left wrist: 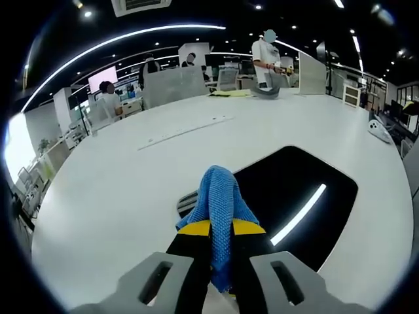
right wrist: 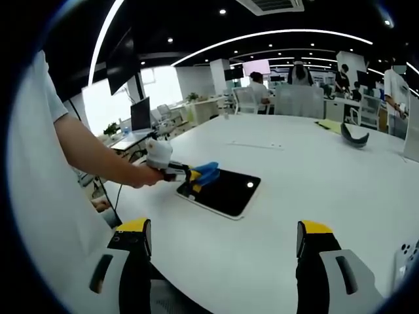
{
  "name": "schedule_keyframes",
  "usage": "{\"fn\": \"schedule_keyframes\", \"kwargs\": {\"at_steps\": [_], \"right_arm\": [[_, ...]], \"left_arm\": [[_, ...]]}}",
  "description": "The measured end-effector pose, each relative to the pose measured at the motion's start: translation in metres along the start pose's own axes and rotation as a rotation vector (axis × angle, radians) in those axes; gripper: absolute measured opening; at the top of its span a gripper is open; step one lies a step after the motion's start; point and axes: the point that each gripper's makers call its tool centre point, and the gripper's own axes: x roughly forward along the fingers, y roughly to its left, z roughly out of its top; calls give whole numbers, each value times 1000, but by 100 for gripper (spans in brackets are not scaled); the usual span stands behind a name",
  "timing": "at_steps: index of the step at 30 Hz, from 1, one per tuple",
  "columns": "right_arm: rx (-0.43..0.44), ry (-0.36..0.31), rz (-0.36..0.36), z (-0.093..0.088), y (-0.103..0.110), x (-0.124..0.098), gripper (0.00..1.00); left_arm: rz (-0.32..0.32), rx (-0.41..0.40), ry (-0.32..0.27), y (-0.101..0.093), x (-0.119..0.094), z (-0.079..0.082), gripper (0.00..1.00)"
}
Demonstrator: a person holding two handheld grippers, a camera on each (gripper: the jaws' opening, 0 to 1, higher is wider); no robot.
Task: Wipe the mirror surface with the cleaning cloth until all visible marks leave the cleaned area.
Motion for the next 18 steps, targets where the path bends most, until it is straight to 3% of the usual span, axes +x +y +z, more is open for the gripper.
{"fn": "schedule_keyframes", "kwargs": {"at_steps": [18], "right_arm": [[-14, 5, 19, -1, 5, 3, 92]], "left_arm": [[7, -15, -23, -4, -14, -8, 7]]}}
